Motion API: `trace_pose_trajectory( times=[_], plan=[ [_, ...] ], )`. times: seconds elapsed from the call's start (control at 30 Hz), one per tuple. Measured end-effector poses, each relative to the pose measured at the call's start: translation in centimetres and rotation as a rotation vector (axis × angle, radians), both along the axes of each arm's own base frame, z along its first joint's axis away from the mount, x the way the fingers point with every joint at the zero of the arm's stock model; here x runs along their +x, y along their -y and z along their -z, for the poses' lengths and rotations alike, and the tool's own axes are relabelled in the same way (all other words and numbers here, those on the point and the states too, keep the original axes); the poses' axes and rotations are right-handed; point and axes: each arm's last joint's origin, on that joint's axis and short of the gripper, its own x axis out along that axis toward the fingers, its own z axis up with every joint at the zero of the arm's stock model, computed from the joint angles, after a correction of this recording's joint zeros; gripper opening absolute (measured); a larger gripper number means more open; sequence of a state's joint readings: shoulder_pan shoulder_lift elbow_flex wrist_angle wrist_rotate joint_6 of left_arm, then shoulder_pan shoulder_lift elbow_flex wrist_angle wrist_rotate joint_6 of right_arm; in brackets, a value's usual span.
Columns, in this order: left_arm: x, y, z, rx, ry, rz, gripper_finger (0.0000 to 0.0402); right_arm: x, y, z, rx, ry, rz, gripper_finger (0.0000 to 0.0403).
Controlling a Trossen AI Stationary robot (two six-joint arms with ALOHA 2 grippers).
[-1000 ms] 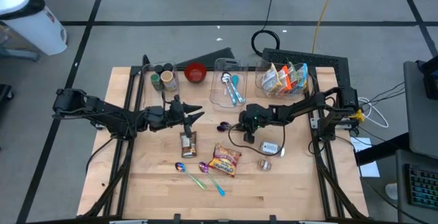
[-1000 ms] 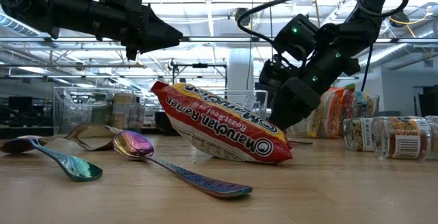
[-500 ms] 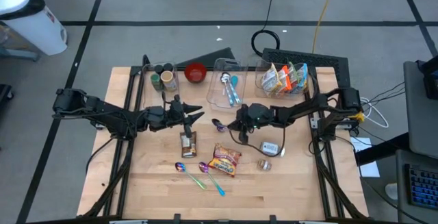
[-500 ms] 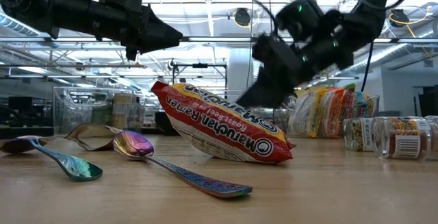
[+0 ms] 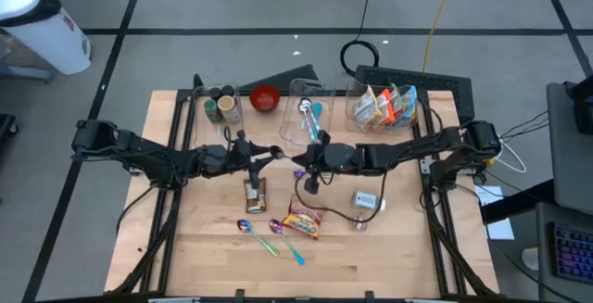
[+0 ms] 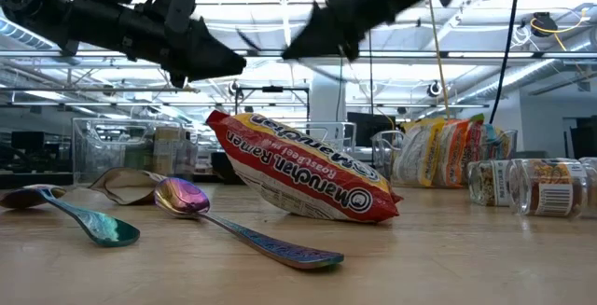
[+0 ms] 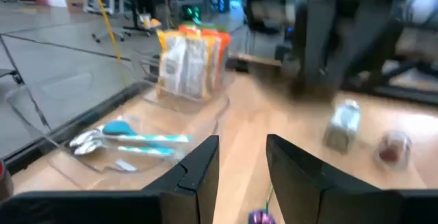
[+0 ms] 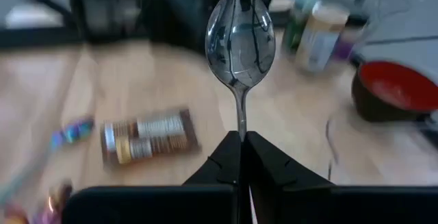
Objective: Pick & Place Food Item
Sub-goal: Put the silver spoon into the middle transparent bin
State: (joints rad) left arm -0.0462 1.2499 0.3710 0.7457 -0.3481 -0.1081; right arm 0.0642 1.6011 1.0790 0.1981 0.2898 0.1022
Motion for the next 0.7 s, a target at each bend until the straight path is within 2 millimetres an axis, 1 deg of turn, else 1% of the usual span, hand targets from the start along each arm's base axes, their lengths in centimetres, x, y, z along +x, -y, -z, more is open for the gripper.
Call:
trace_pose_trajectory(
  times=[0.13,0.2,0.4,0.57,0.7],
  plan=[
    [-0.1,0.0,0.7,0.046,-0.084,0.018,0.0129,0.7,0.1,-2.1,0.042,0.087,0.035,0.0],
    [-0.3,-0.1,1.0,0.045,-0.102,0.006,0.0129,0.8,0.4,-2.7,0.041,0.1,0.079,0.0],
    [-0.5,-0.1,1.3,0.075,-0.122,0.0,0.0129,1.3,1.9,-4.9,-0.012,0.159,0.194,0.0],
    [-0.4,0.1,1.1,0.074,-0.1,0.01,0.0129,1.6,4.3,-7.3,-0.044,0.213,0.283,0.0],
    [-0.4,0.2,1.1,0.074,-0.094,0.011,0.0129,1.9,7.1,-8.0,-0.065,0.245,0.408,0.0]
  ],
)
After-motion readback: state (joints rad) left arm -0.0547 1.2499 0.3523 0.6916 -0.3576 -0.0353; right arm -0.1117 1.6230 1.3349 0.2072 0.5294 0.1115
